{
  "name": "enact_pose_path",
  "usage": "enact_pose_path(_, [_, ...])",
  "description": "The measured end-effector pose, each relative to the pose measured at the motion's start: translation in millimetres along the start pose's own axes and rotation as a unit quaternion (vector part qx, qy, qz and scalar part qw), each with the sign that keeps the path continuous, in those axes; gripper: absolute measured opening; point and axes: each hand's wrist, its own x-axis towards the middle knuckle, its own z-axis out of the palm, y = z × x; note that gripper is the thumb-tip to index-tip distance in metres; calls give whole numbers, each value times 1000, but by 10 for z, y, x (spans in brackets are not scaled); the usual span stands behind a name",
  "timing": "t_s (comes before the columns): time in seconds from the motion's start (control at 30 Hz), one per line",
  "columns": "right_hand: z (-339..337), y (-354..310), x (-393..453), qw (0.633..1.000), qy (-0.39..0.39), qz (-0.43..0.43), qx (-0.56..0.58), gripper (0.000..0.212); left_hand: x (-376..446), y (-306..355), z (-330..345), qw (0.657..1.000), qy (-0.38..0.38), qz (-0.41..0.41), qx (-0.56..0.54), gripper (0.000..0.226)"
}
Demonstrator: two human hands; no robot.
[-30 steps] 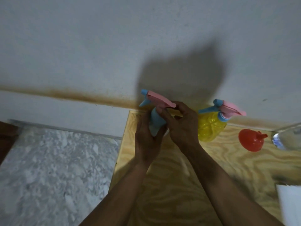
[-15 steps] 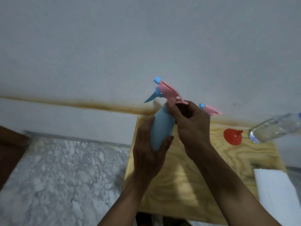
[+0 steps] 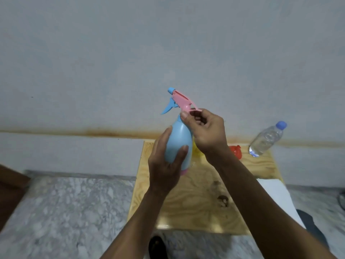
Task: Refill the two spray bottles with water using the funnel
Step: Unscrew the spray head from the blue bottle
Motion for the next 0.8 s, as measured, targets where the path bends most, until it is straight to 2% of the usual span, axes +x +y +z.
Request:
enact_pose_path(0.1, [-207, -73, -150, 1000, -4, 3, 5, 22, -156, 197, 73, 1000, -2, -14, 2, 62])
enact_pose_path(0.23, [-427, -168, -362, 1000, -6, 22, 6, 31, -364, 551, 141, 996, 2, -87, -32, 60])
enact_pose_path(0.33, [-529, -185, -489, 1000, -17, 20, 2, 28, -550, 686, 166, 997, 18, -77, -16, 60])
enact_pose_path(0.53, [-684, -154, -716, 995, -95, 4, 6, 27, -855, 793, 148, 992, 37, -109, -53, 59])
enact_pose_path(0.7, [-643, -114, -878, 996, -50, 25, 72, 23, -992, 929, 64, 987, 44, -129, -84, 53])
enact_pose_path(0.8, [-595, -100, -940, 995, -83, 34, 53, 18, -1028, 943, -19, 985, 46, -135, -100, 51])
